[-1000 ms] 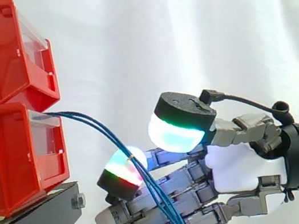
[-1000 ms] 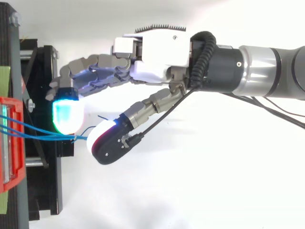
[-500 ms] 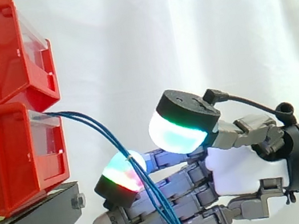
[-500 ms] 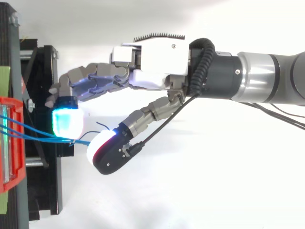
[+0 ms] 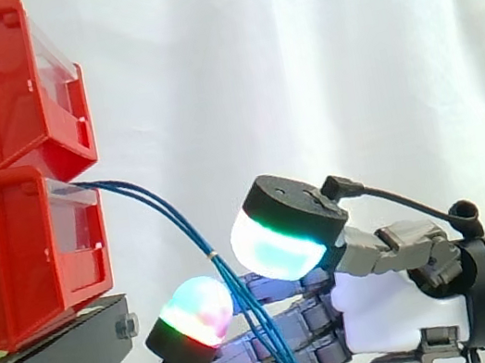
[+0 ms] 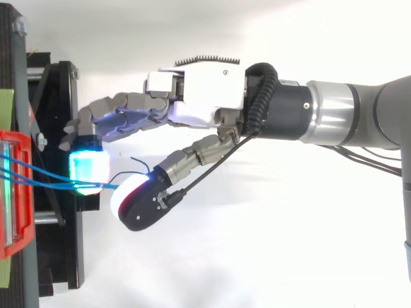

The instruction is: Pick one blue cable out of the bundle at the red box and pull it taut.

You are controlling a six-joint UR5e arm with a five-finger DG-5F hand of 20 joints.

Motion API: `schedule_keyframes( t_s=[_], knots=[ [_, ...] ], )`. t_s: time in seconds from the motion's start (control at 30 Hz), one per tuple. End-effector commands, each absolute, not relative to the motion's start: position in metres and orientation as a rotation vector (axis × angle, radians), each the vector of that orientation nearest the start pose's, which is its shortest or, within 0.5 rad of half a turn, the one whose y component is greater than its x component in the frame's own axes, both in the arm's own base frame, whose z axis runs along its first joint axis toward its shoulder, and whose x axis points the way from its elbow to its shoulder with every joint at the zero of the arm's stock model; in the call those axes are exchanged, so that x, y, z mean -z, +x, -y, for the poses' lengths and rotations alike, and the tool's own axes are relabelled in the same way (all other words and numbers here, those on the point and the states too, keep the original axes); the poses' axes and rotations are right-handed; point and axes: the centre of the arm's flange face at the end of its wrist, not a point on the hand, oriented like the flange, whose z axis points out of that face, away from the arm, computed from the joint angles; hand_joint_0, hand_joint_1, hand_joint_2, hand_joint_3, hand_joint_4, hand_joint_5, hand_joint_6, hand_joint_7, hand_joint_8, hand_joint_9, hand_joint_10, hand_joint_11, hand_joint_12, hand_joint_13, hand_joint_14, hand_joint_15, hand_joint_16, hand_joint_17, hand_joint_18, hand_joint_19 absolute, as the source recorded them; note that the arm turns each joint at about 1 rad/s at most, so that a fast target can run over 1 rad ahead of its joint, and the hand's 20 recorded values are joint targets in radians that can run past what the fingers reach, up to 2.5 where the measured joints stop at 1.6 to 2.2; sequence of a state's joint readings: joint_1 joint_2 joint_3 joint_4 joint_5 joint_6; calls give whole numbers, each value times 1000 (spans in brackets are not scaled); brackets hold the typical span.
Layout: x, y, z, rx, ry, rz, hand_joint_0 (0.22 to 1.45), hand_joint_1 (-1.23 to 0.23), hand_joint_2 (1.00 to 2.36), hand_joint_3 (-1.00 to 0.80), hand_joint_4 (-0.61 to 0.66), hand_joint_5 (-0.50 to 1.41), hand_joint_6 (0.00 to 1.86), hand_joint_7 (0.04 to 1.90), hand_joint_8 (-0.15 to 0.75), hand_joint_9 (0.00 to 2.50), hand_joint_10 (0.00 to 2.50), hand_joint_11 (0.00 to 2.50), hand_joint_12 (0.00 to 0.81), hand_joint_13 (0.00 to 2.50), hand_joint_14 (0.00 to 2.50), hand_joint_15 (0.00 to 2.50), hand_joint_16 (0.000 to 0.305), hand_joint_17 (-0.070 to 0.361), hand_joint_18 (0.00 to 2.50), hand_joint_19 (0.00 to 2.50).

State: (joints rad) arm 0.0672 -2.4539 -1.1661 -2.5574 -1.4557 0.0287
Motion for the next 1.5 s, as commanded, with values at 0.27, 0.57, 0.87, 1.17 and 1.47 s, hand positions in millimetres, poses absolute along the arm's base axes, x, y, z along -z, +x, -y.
schedule_keyframes(
  t_s=[0.27,0.57,0.87,1.17,1.47],
  knots=[
    [-163,794,91,-1262,1180,-1072,598,-772,1012,-327,183,-117,624,1175,324,462,2,110,374,284,2,72,57,129,338,154],
    [-171,798,91,-1274,1175,-1063,607,-792,1016,-230,164,-168,809,936,324,462,4,144,374,286,1,70,57,129,350,150],
    [-178,802,93,-1278,1168,-1054,617,-814,1017,-118,117,-176,864,872,331,469,4,163,382,296,1,66,59,132,378,128],
    [-183,802,93,-1281,1170,-1074,643,-876,1019,-138,104,-182,873,858,324,462,3,169,378,292,1,61,58,130,377,115],
    [-203,790,98,-1264,1210,-1133,661,-896,1018,-178,117,-186,878,842,320,458,3,162,378,290,2,56,58,130,383,110]
  ],
)
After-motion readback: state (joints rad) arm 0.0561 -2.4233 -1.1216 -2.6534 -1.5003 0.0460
